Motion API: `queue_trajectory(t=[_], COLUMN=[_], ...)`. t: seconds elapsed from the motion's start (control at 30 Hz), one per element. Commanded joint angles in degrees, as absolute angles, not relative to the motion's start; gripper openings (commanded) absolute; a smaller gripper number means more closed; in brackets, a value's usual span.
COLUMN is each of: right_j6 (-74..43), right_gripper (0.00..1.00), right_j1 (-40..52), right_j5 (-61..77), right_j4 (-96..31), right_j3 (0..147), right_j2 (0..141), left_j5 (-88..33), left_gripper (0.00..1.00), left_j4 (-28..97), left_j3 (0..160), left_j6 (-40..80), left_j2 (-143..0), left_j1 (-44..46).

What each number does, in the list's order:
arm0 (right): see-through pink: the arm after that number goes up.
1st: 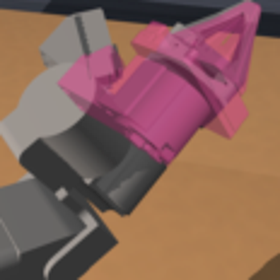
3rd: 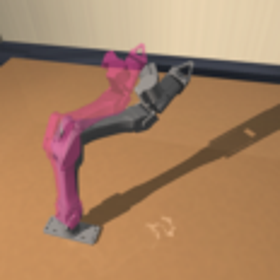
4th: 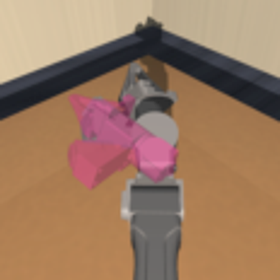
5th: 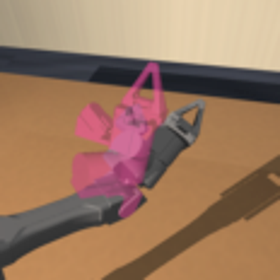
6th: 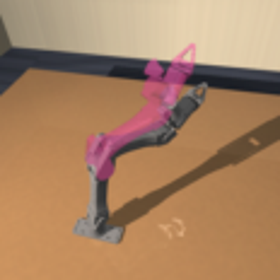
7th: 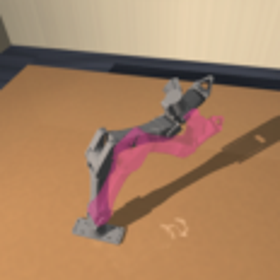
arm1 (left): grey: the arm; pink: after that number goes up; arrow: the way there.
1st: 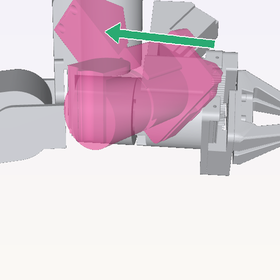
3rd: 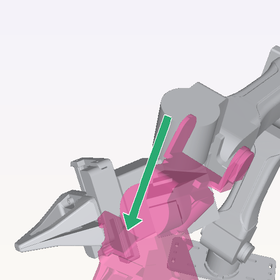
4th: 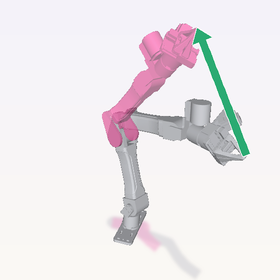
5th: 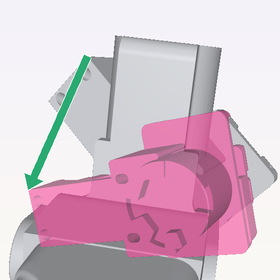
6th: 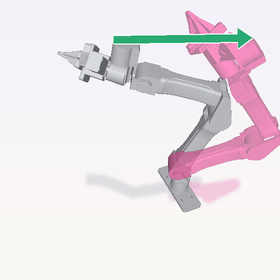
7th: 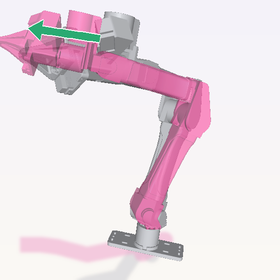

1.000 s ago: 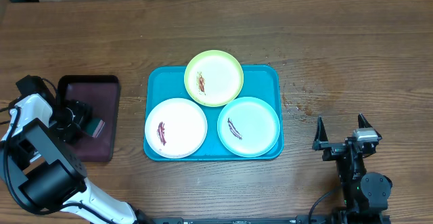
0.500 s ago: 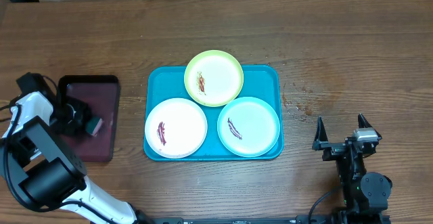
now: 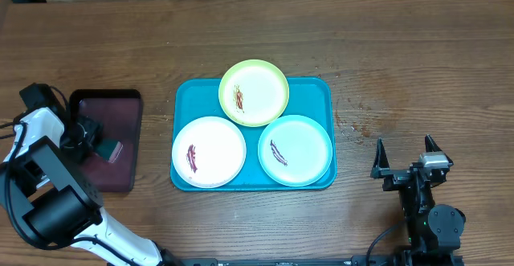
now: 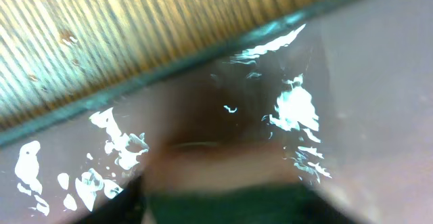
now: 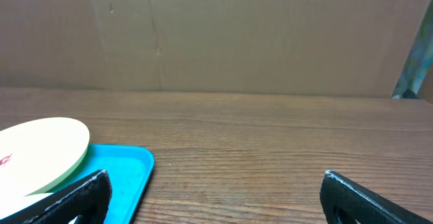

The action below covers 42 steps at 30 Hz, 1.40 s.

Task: Clean dirty plates on tray and stack at the side
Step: 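Lower the left gripper and grasp the green sponge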

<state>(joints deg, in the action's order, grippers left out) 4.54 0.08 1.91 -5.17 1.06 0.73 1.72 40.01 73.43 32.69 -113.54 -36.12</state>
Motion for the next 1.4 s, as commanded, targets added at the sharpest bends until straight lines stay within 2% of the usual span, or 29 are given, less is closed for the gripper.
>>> queue_trajectory(t=[0.0, 0.03, 0.1, 0.13, 0.17, 0.2, 0.23, 0.47, 0.77, 0.8, 0.97, 1.2, 1.37], right_j6=[4.54, 4.54, 4.54, 4.54, 4.54, 4.54, 4.54, 4.54, 4.54, 4.54, 4.54, 4.54, 4.54], right_gripper=[1.0, 1.0, 1.0, 1.0, 1.0, 1.0, 1.0, 1.0, 1.0, 1.0, 1.0, 1.0, 1.0], right_j1=[-0.03, -0.03, -0.03, -0.03, -0.03, -0.03, -0.03, -0.03, -0.03, -0.03, -0.03, -0.03, -0.03], right_j5=[1.32, 1.32, 1.34, 1.34, 1.34, 1.34, 1.32, 1.34, 1.32, 1.34, 1.32, 1.34, 1.32], right_j4=[-4.8, -4.8, -4.8, -4.8, -4.8, -4.8, -4.8, -4.82, -4.82, -4.8, -4.8, -4.8, -4.8], right_j3=[0.47, 0.47, 0.47, 0.47, 0.47, 0.47, 0.47, 0.47, 0.47, 0.47, 0.47, 0.47, 0.47], right_j2=[0.16, 0.16, 0.16, 0.16, 0.16, 0.16, 0.16, 0.16, 0.16, 0.16, 0.16, 0.16, 0.16], left_j5=[1.89, 1.83, 1.15, 0.36, -0.38, -1.76, -3.2, -14.68, -21.5, -21.54, -17.28, -4.89, -1.04], left_gripper=[0.09, 0.04, 0.04, 0.16, 0.45, 0.89, 1.0, 1.0, 1.0, 0.97, 0.83, 0.82, 0.85], left_j4=[40.32, 40.45, 40.75, 41.36, 41.8, 42.41, 43.13, 48.12, 54.89, 54.94, 53.89, 51.37, 50.22], left_j3=[71.37, 71.37, 71.37, 71.37, 71.37, 71.37, 71.37, 71.37, 71.37, 71.37, 71.37, 71.37, 71.37], left_j6=[32.58, 32.6, 32.6, 32.58, 32.6, 32.58, 32.58, 32.58, 32.6, 32.6, 32.6, 33.71, 34.04], left_j2=[-116.9, -116.9, -116.9, -116.9, -116.9, -116.9, -116.9, -116.9, -116.9, -116.9, -116.9, -116.9, -116.9], left_j1=[-36.45, -36.45, -36.38, -36.32, -36.29, -36.29, -36.32, -36.23, -35.86, -35.86, -35.88, -35.88, -35.88])
